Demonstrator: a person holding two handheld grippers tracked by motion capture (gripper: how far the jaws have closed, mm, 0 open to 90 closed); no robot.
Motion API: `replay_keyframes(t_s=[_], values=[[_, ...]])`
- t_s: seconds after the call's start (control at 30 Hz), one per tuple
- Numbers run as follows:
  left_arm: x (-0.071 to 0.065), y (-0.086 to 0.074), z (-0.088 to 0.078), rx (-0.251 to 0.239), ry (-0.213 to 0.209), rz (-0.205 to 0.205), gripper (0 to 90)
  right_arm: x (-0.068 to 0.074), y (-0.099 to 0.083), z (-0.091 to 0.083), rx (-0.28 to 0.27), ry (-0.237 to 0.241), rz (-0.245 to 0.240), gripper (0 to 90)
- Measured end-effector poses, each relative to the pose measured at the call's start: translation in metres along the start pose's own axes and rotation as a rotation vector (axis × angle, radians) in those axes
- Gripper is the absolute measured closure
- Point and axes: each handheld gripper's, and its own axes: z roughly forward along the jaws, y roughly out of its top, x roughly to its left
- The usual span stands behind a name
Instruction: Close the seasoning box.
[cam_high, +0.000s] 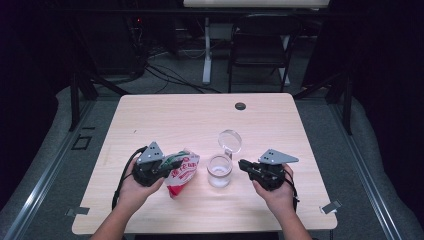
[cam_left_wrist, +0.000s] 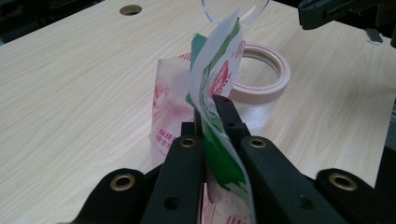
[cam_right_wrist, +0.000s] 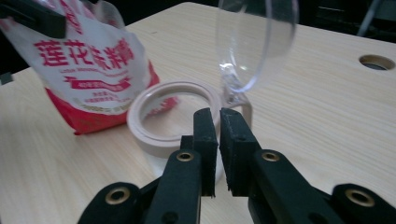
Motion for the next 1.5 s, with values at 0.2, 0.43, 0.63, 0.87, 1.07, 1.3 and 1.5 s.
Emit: replay_keyframes(t_s=[0.2,0.43,0.63,0.87,1.07,1.3,1.5], values=[[-0.005,-0.001,0.004,-0.007,-0.007,-0.010,89.6,0.017,0.020,0.004,-0.017,0.063,-0.055,85.6],[-0.010,0.000,0.010,-0.015,-0.016,-0.021,89.0,0.029,0.035,0.018,0.004,0.121,-0.103,84.9],[-0.014,0.001,0.012,-0.011,-0.008,-0.028,88.6,0.037,0.044,0.032,0.003,0.176,-0.121,83.4],[-0.017,0.000,0.013,-0.012,-0.002,-0.036,88.6,0.049,0.053,0.043,-0.004,0.231,-0.158,80.7],[-0.020,0.001,0.013,-0.009,0.012,-0.044,88.1,0.054,0.051,0.054,0.018,0.249,-0.184,80.0],[-0.023,0.001,0.012,-0.002,0.031,-0.046,87.6,0.056,0.051,0.063,0.035,0.259,-0.211,79.8],[-0.025,0.002,0.011,0.000,0.036,-0.050,87.4,0.050,0.056,0.057,-0.013,0.269,-0.177,75.4]])
